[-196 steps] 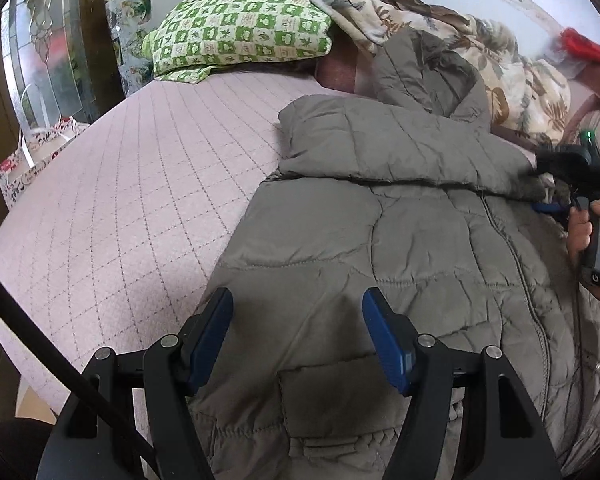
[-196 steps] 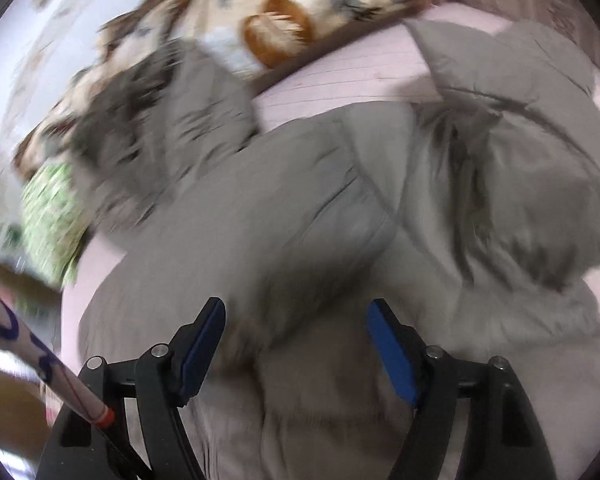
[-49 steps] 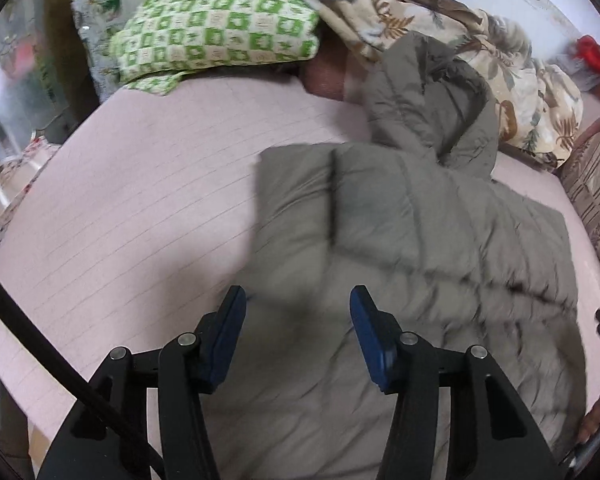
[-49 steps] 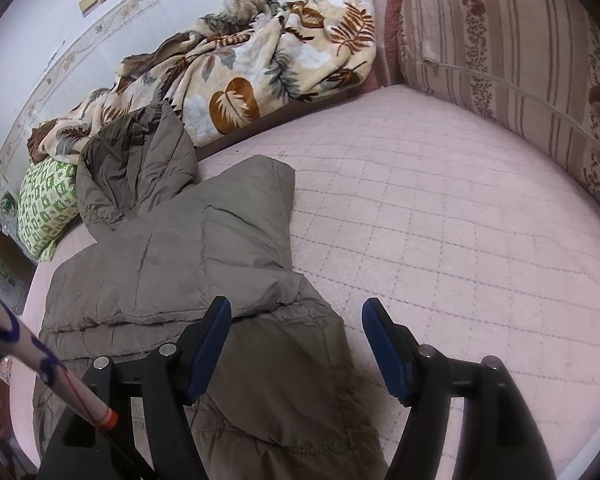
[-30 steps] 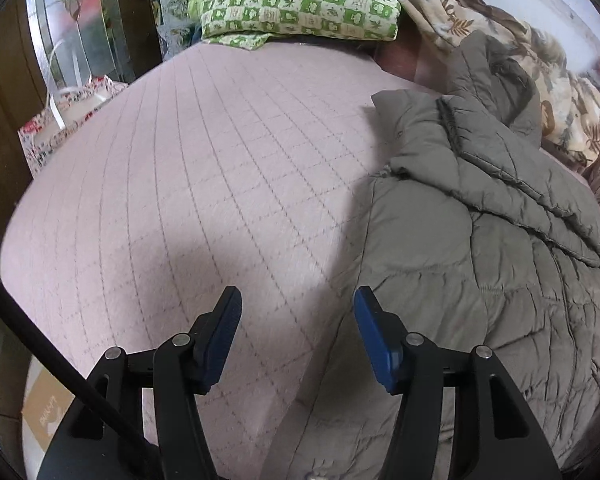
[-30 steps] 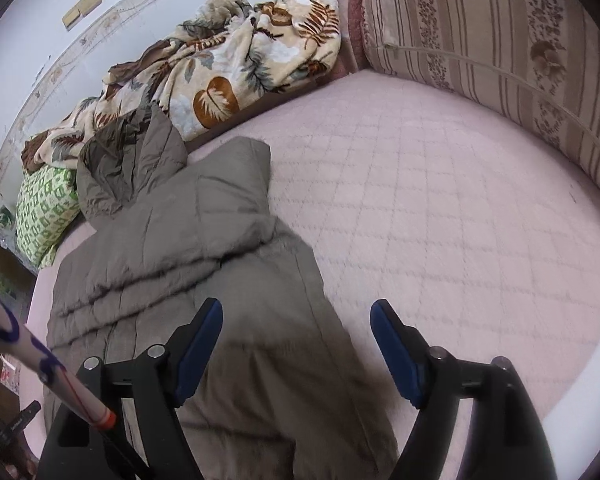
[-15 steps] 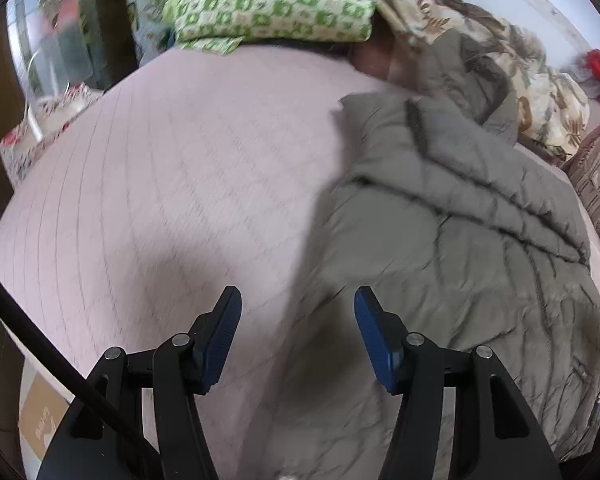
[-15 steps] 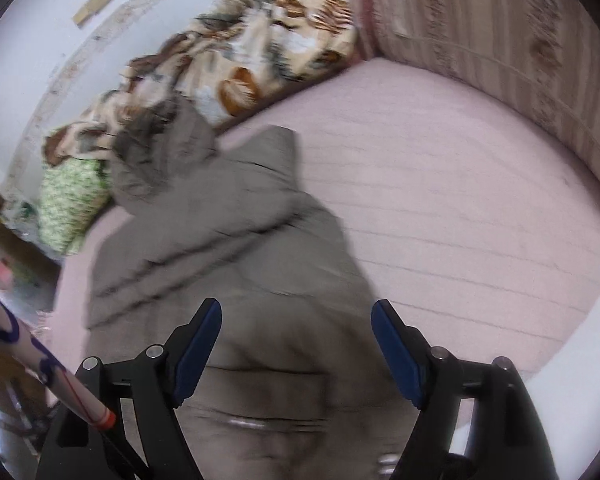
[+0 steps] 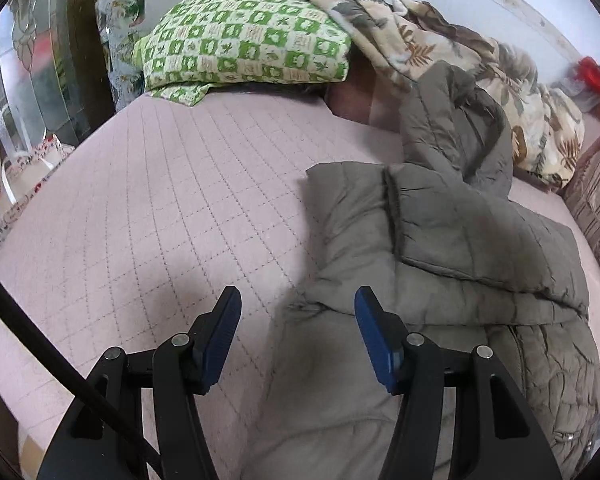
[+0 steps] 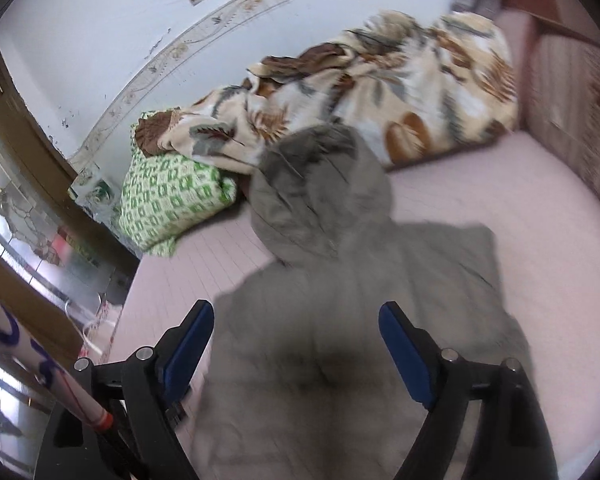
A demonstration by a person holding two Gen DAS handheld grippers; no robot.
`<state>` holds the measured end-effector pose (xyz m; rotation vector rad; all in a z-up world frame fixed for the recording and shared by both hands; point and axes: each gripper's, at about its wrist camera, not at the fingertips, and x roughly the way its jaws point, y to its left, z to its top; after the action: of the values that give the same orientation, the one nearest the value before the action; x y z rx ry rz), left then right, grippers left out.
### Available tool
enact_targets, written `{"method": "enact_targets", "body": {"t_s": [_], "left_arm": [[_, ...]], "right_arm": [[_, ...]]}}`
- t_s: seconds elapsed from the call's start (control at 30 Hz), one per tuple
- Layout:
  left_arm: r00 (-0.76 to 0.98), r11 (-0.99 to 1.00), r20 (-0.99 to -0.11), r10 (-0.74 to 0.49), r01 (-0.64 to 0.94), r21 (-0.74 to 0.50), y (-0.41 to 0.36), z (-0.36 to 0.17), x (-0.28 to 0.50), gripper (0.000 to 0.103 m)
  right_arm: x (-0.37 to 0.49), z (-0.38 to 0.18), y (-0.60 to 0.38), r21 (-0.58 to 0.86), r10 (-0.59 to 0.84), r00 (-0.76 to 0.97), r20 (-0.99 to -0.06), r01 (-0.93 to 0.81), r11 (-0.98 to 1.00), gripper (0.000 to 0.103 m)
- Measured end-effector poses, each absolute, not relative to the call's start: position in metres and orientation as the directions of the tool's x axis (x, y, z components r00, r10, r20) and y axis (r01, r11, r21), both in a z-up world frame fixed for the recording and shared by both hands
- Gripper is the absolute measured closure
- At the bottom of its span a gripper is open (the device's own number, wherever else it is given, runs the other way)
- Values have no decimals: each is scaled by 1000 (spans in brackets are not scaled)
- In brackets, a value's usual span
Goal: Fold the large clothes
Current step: 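Grasp the jacket edge with the right tool and fold it over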
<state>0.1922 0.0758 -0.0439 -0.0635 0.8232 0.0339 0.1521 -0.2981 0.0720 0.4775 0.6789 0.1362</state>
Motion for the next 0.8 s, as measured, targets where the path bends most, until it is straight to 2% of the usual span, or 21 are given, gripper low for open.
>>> {"method": "enact_targets", "body": {"t_s": [0.13,0.5,0.8], "left_arm": [[616,994,-787,-25,-68,-84,91,-61,209,45],[555,974,-823,-120,-95,-206,114,-80,252,45],[534,973,-837,-122,-104,-208,113,-91,261,45]], "right_arm": [[236,80,-269,420,207,769,-605,87,903,13],[459,79,-233,343,52,753,-656,236,909,13],[550,41,-239,361,11,717,-697,337,870,13]]}}
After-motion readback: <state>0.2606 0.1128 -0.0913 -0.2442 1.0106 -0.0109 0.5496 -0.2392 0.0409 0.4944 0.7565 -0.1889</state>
